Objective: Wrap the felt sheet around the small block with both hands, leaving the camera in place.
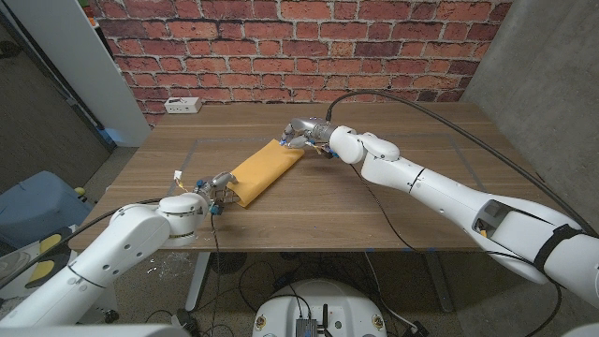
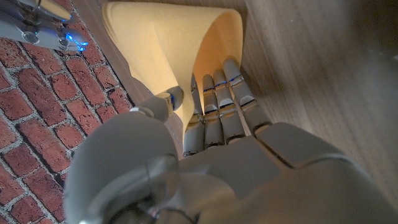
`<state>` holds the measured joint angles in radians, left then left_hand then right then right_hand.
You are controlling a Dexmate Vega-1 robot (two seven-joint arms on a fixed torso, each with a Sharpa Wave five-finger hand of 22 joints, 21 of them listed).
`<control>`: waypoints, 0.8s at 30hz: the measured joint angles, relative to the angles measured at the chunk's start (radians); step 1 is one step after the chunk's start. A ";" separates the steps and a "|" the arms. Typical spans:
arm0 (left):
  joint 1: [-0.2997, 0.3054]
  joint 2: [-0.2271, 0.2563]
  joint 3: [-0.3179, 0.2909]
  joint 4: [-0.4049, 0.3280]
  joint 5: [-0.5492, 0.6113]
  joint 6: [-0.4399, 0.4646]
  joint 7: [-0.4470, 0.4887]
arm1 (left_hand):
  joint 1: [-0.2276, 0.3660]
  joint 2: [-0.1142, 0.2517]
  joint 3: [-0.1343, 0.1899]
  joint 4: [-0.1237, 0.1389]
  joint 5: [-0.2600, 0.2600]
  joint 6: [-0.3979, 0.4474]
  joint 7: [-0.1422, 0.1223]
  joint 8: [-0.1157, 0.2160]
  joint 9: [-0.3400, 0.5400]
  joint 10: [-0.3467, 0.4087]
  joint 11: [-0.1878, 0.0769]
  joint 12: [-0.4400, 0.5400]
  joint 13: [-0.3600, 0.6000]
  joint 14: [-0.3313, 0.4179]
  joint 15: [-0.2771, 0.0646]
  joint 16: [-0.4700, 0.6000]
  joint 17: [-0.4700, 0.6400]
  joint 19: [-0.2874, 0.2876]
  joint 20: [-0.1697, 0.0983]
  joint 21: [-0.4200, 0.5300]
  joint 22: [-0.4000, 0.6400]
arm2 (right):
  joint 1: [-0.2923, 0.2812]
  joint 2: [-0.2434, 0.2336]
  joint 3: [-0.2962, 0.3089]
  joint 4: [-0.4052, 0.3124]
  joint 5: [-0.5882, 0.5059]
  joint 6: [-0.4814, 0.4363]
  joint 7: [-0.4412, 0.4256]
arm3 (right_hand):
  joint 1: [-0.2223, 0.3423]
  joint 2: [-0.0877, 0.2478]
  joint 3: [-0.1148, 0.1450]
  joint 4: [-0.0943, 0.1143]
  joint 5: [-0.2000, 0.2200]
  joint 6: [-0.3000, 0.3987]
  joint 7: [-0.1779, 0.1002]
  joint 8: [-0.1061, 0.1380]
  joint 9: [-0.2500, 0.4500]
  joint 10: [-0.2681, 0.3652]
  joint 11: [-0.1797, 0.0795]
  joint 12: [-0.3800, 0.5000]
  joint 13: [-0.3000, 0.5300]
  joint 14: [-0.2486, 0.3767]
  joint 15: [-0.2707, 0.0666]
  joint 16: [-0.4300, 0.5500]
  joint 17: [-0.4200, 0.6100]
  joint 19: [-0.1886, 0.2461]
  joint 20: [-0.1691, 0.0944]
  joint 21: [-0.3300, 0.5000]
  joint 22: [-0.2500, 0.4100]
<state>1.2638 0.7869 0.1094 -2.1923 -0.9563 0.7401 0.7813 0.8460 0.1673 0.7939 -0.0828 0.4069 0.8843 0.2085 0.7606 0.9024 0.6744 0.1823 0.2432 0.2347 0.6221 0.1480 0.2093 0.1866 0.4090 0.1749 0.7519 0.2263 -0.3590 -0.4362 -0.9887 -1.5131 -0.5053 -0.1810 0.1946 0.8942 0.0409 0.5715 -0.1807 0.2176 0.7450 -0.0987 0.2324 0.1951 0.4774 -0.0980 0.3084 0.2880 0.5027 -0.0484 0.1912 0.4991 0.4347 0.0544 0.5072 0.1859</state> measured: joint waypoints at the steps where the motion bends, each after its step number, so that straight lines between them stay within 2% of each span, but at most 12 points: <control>1: 0.000 0.000 0.000 0.000 -0.002 0.001 0.002 | 0.000 0.000 0.001 -0.001 0.000 0.000 0.000 0.001 0.002 0.000 0.000 0.000 0.000 0.000 0.000 0.000 0.000 0.000 0.000 0.000 0.000 | 0.006 0.001 -0.006 0.003 0.000 0.000 0.000 | 0.002 0.001 0.003 0.003 0.000 -0.010 -0.004 -0.006 0.000 -0.006 -0.004 -0.005 0.000 -0.007 0.000 0.000 -0.003 -0.003 0.003 0.000 0.000; 3: 0.000 0.000 0.000 0.000 -0.006 0.002 0.005 | 0.000 0.000 0.001 -0.001 0.001 0.000 0.000 0.005 0.007 0.000 0.000 0.000 0.000 0.000 0.000 0.000 0.000 0.000 0.000 0.000 0.000 | 0.014 0.004 -0.014 0.008 0.000 0.000 0.000 | 0.022 0.015 0.004 0.004 -0.003 -0.035 -0.006 -0.018 0.000 -0.014 -0.004 -0.015 -0.005 -0.024 0.002 0.000 -0.003 -0.012 0.001 0.000 0.000; 4: -0.009 0.006 0.006 0.001 -0.007 0.003 0.006 | -0.003 -0.003 0.001 -0.001 0.004 0.000 0.000 0.005 0.008 0.000 0.000 0.000 0.000 0.000 0.000 0.000 0.000 0.000 0.000 0.001 0.000 | 0.014 0.004 -0.015 0.008 -0.001 -0.001 0.054 | 0.026 0.019 0.004 0.004 -0.009 -0.047 -0.007 -0.024 0.000 -0.018 0.000 -0.020 -0.007 -0.032 0.001 0.000 -0.006 -0.016 0.002 0.000 0.000; 9: -0.017 0.013 0.013 0.002 -0.007 0.003 0.006 | -0.011 -0.002 0.001 -0.001 0.006 0.000 0.000 0.013 0.017 0.000 0.000 0.000 0.000 0.000 0.000 0.000 -0.001 0.000 0.000 0.002 0.000 | 0.014 0.004 -0.015 0.008 -0.002 -0.008 0.113 | 0.018 0.027 -0.023 0.031 -0.025 -0.101 -0.012 -0.044 0.000 -0.035 0.007 -0.043 -0.016 -0.071 0.003 0.000 -0.012 -0.042 0.015 -0.009 0.000; 10: -0.018 0.013 0.013 0.002 -0.017 0.004 0.014 | -0.011 -0.002 0.001 -0.001 0.006 0.000 0.000 0.013 0.018 0.000 0.000 0.000 0.000 0.000 0.000 0.000 -0.001 0.000 0.000 0.007 0.000 | 0.050 0.021 -0.045 0.035 -0.002 -0.010 0.126 | 0.015 0.030 -0.026 0.034 -0.025 -0.116 -0.010 -0.048 0.000 -0.044 0.005 -0.049 -0.018 -0.082 0.003 0.000 -0.015 -0.048 0.011 -0.012 0.000; 14: -0.023 0.018 0.018 0.003 -0.024 0.004 0.021 | -0.011 -0.003 0.001 -0.001 0.011 -0.004 -0.003 0.013 0.022 0.000 0.000 -0.008 0.000 0.000 0.000 0.001 -0.001 0.000 0.000 0.007 0.000 | 0.074 0.037 -0.065 0.060 0.001 -0.018 0.167 | 0.035 0.075 -0.026 0.034 -0.029 -0.158 -0.016 -0.048 0.000 -0.072 0.001 -0.071 -0.025 -0.127 0.005 -0.002 -0.032 -0.078 0.003 -0.025 0.000; 16: -0.025 0.020 0.020 0.003 -0.026 0.004 0.022 | -0.011 -0.003 0.001 -0.001 0.011 -0.004 -0.003 0.013 0.024 0.000 0.000 -0.008 0.000 0.000 0.000 0.003 -0.001 0.000 0.000 0.007 0.000 | 0.081 0.043 -0.071 0.068 0.005 -0.023 0.188 | 0.049 0.089 -0.018 0.026 -0.029 -0.178 -0.019 -0.054 0.000 -0.080 -0.006 -0.079 -0.028 -0.148 0.006 -0.009 -0.043 -0.095 0.000 -0.031 0.000; 20: -0.028 0.025 0.023 0.004 -0.030 0.004 0.026 | -0.013 -0.005 0.001 -0.001 0.012 -0.005 -0.004 0.013 0.027 0.000 0.000 -0.008 0.000 0.000 0.000 0.003 -0.001 0.000 0.000 0.008 0.000 | 0.100 0.058 -0.088 0.092 0.009 -0.039 0.229 | 0.064 0.114 0.002 0.016 -0.029 -0.195 -0.021 -0.055 0.000 -0.087 -0.002 -0.088 -0.034 -0.164 0.003 -0.010 -0.064 -0.117 -0.001 -0.039 -0.001; 24: -0.032 0.029 0.027 0.004 -0.036 0.004 0.029 | -0.020 -0.004 0.001 -0.001 0.018 -0.012 -0.003 0.013 0.027 0.000 0.000 -0.008 0.000 0.000 0.000 0.003 -0.001 0.000 0.000 0.008 0.000 | 0.127 0.078 -0.122 0.119 0.002 -0.065 0.266 | 0.086 0.137 0.037 0.003 -0.025 -0.195 -0.021 -0.047 0.000 -0.069 -0.014 -0.088 -0.041 -0.166 0.002 -0.010 -0.092 -0.124 -0.008 -0.047 -0.005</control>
<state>1.2320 0.8159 0.1359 -2.1881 -0.9921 0.7445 0.8107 0.8261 0.1633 0.7944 -0.0839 0.4245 0.8725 0.2058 0.7735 0.9291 0.6743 0.1822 0.2354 0.2345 0.6222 0.1479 0.2121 0.1856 0.4090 0.1747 0.7597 0.2263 -0.2320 -0.3581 -1.1109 -1.3945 -0.5037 -0.2455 0.4601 0.9803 0.1777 0.6082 -0.1775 0.1926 0.5501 -0.1201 0.1852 0.1953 0.4088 -0.1116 0.2207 0.2465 0.3370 -0.0466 0.1808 0.4071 0.3106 0.0466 0.4606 0.1811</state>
